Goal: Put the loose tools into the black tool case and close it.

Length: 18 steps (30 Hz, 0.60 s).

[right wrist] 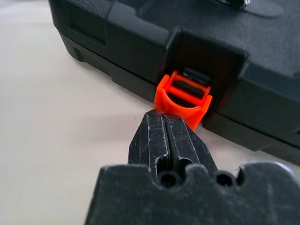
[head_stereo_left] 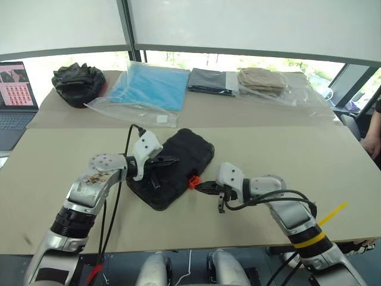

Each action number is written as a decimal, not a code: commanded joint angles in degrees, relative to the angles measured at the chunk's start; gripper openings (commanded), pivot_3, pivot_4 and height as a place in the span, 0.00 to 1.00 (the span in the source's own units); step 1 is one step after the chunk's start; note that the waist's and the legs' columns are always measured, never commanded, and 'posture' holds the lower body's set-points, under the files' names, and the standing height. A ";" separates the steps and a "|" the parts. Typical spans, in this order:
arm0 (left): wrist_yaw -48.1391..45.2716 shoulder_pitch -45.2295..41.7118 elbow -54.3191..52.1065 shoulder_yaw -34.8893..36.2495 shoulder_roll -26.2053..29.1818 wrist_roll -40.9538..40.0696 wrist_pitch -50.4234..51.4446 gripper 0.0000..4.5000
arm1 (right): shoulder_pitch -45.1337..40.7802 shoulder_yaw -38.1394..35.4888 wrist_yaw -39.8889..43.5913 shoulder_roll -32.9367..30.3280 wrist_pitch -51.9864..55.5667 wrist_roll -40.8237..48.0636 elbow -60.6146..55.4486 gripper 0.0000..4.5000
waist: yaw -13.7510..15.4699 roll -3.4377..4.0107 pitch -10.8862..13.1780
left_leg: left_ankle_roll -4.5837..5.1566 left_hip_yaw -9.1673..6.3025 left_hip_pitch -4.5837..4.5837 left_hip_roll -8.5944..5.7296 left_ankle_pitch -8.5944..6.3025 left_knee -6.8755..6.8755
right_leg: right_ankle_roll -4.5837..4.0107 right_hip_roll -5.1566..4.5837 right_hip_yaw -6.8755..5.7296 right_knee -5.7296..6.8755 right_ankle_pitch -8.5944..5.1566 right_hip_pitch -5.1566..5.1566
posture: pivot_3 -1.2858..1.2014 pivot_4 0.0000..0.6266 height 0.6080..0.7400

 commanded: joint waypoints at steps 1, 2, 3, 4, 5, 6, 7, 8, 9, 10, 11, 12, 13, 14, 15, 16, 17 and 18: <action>0.32 2.77 2.90 -2.81 1.07 2.61 3.76 0.00 | -2.03 -1.29 -1.25 1.35 -2.74 0.06 0.36 0.00 | -0.13 0.00 0.00 | 0.00 0.00 0.02 0.00 0.00 0.00 | 0.00 0.00 0.00 0.01 0.00 0.01 | 0.52 0.24 1.00; 0.40 3.05 2.96 -3.11 1.07 2.69 4.09 0.00 | -2.15 -1.40 -1.30 1.66 -3.06 0.01 0.63 0.00 | -0.21 0.00 -0.01 | -0.01 -0.01 0.05 0.01 0.01 0.00 | 0.00 0.01 0.00 0.01 0.00 0.04 | 0.52 0.24 1.00; 0.27 3.38 2.92 -3.55 1.23 2.83 4.36 0.00 | -2.28 -1.46 -1.29 1.89 -3.64 -0.10 0.83 0.00 | -0.31 0.01 -0.01 | -0.02 -0.01 0.08 0.02 0.01 0.00 | -0.01 0.01 0.00 0.03 0.00 0.06 | 0.52 0.24 1.00; 0.22 3.74 2.87 -3.95 1.36 3.00 4.68 0.00 | -2.41 -1.62 -1.34 2.14 -4.20 -0.08 0.85 0.00 | -0.40 0.01 -0.01 | -0.03 -0.01 0.12 0.02 0.02 0.00 | -0.01 0.01 0.01 0.04 0.00 0.08 | 0.52 0.24 1.00; 0.21 4.03 2.84 -4.23 1.47 3.11 4.95 0.00 | -2.50 -1.87 -1.43 2.40 -4.43 0.12 0.74 0.00 | -0.51 0.02 -0.02 | -0.04 -0.01 0.16 0.02 0.02 0.00 | -0.01 0.02 0.01 0.04 0.00 0.11 | 0.52 0.24 1.00; 0.18 4.22 2.82 -4.36 1.55 3.15 5.02 0.00 | -2.57 -2.16 -1.50 2.66 -4.64 0.34 0.54 0.00 | -0.56 0.01 -0.03 | -0.05 -0.02 0.18 0.03 0.03 0.00 | -0.01 0.01 0.03 0.05 0.00 0.12 | 0.52 0.24 1.00; 0.24 4.40 2.87 -4.35 1.50 3.08 5.06 0.00 | -2.61 -2.53 -1.51 2.87 -4.72 0.70 0.20 0.00 | -0.60 0.02 -0.03 | -0.06 -0.02 0.20 0.03 0.04 0.00 | -0.01 0.02 0.04 0.06 0.00 0.13 | 0.52 0.24 1.00; 0.26 4.55 3.00 -4.33 1.46 3.00 5.06 0.00 | -2.64 -2.85 -1.53 3.03 -4.82 0.99 -0.10 0.00 | -0.62 0.02 -0.03 | -0.06 -0.02 0.22 0.03 0.04 0.00 | -0.02 0.02 0.04 0.07 0.00 0.14 | 0.52 0.24 1.00; 0.27 4.64 3.09 -4.31 1.44 2.94 5.06 0.00 | -2.66 -3.05 -1.52 3.13 -4.91 1.14 -0.29 0.00 | -0.63 0.02 -0.04 | -0.07 -0.02 0.23 0.03 0.04 0.00 | -0.02 0.02 0.05 0.08 0.01 0.13 | 0.52 0.24 1.00; 0.23 4.77 3.26 -4.39 1.45 2.99 4.95 0.00 | -2.65 -3.29 -1.50 3.29 -5.14 1.41 -0.49 0.00 | -0.63 0.02 -0.04 | -0.07 -0.02 0.23 0.03 0.05 0.00 | -0.02 0.02 0.06 0.09 0.01 0.13 | 0.52 0.24 1.00; 0.20 4.86 3.39 -4.44 1.47 3.04 4.83 0.00 | -2.63 -3.49 -1.53 3.47 -5.25 1.61 -0.63 0.00 | -0.64 0.03 -0.04 | -0.07 -0.02 0.24 0.03 0.05 0.00 | -0.02 0.02 0.06 0.09 0.01 0.13 | 0.52 0.24 1.00; 0.20 4.90 3.54 -4.51 1.47 3.08 4.80 0.00 | -2.62 -3.66 -1.46 3.62 -5.28 1.87 -0.83 0.00 | -0.66 0.03 -0.04 | -0.07 -0.02 0.24 0.04 0.05 0.00 | -0.02 0.02 0.06 0.10 0.01 0.13 | 0.52 0.24 1.00; 0.19 4.94 3.61 -4.54 1.48 3.09 4.82 0.00 | -2.57 -3.82 -1.49 3.77 -5.28 2.06 -0.99 0.00 | -0.66 0.03 -0.04 | -0.08 -0.02 0.25 0.04 0.05 0.00 | -0.03 0.03 0.07 0.10 0.01 0.13 | 0.52 0.24 1.00; 0.22 4.95 3.67 -4.55 1.46 3.07 4.86 0.00 | -2.52 -3.90 -1.50 3.90 -5.45 2.16 -1.06 0.00 | -0.67 0.03 -0.04 | -0.08 -0.02 0.25 0.04 0.05 0.00 | -0.03 0.03 0.07 0.10 0.01 0.13 | 0.52 0.24 1.00; 0.24 4.94 3.72 -4.57 1.45 3.05 4.92 0.00 | -2.50 -3.93 -1.53 3.97 -5.54 2.18 -1.08 0.00 | -0.68 0.03 -0.04 | -0.08 -0.02 0.26 0.04 0.05 0.00 | -0.04 0.03 0.08 0.11 0.02 0.13 | 0.52 0.24 1.00; 0.25 4.92 3.76 -4.59 1.44 3.02 4.98 0.00 | -2.48 -3.94 -1.57 4.01 -5.63 2.14 -1.03 0.00 | -0.69 0.03 -0.04 | -0.09 -0.02 0.26 0.04 0.06 0.00 | -0.04 0.03 0.07 0.11 0.02 0.13 | 0.52 0.24 1.00; 0.23 4.90 3.83 -4.63 1.44 3.00 5.03 0.00 | -2.46 -3.92 -1.59 4.08 -5.81 2.09 -0.90 0.00 | -0.70 0.03 -0.04 | -0.09 -0.02 0.26 0.05 0.06 0.00 | -0.05 0.03 0.08 0.12 0.02 0.13 | 0.52 0.24 1.00; 0.22 4.86 3.96 -4.68 1.44 3.01 5.09 0.00 | -2.44 -3.89 -1.63 4.17 -5.96 2.00 -0.70 0.00 | -0.71 0.03 -0.04 | -0.09 -0.02 0.27 0.05 0.06 0.00 | -0.05 0.04 0.08 0.13 0.02 0.12 | 0.52 0.24 1.00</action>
